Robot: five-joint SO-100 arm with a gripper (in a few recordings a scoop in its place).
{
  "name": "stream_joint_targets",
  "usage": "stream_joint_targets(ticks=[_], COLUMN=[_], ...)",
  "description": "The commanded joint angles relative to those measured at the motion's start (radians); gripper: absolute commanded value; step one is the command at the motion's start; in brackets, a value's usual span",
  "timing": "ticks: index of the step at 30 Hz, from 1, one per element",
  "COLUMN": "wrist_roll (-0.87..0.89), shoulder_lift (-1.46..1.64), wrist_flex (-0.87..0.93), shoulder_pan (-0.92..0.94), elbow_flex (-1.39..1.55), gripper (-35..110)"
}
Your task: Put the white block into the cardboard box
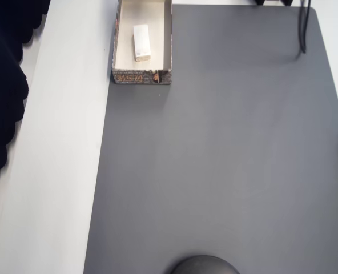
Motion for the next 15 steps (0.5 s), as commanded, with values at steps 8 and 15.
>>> stream_joint_targets(ticks=[8,15], wrist_roll=[-0.466,-0.75], shoulder_lift=[0.442,0.598], wrist_flex=[0.123,0.071], shoulder_pan=[-0.377,-0.655], elbow_flex=[0.425,0.595], gripper=[-1,-2])
